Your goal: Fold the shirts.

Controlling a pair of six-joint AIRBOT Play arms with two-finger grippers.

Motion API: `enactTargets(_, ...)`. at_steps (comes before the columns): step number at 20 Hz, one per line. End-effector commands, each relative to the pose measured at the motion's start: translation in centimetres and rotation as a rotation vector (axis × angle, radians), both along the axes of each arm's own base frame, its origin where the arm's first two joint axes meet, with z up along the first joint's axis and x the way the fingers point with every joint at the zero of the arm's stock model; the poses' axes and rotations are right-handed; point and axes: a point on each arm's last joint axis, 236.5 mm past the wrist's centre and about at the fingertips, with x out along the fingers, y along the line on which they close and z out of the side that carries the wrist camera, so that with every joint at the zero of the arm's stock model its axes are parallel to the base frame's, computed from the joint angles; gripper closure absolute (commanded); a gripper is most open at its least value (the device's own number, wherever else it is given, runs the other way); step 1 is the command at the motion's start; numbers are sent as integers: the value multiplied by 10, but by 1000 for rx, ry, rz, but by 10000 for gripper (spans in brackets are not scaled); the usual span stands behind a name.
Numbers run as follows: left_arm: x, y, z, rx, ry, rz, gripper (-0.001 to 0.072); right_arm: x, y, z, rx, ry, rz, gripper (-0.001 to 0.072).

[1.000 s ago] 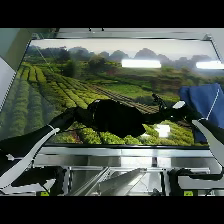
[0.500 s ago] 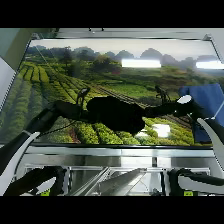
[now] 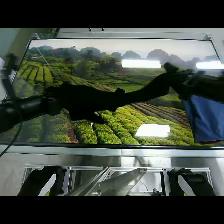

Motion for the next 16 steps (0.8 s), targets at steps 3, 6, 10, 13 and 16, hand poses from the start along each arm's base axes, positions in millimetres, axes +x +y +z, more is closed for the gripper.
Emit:
enactTargets(3,-71,5,154,-104,-424,-8,684,-106,-11,131,12,-516,-98,694)
enactTargets(6,-102,14,217,-117,-596,-4,684,-137,-22,175,-6,-679,-168,694)
enactTargets(10,-47,32,196,74,-483,74,683,-91,-31,173,1,-628,-208,694)
enactTargets(13,37,24,135,211,-298,65,684,4,-32,112,-21,-397,-190,694)
enactTargets(16,117,6,32,312,-34,-7,683,96,-25,13,-42,-114,-146,693)
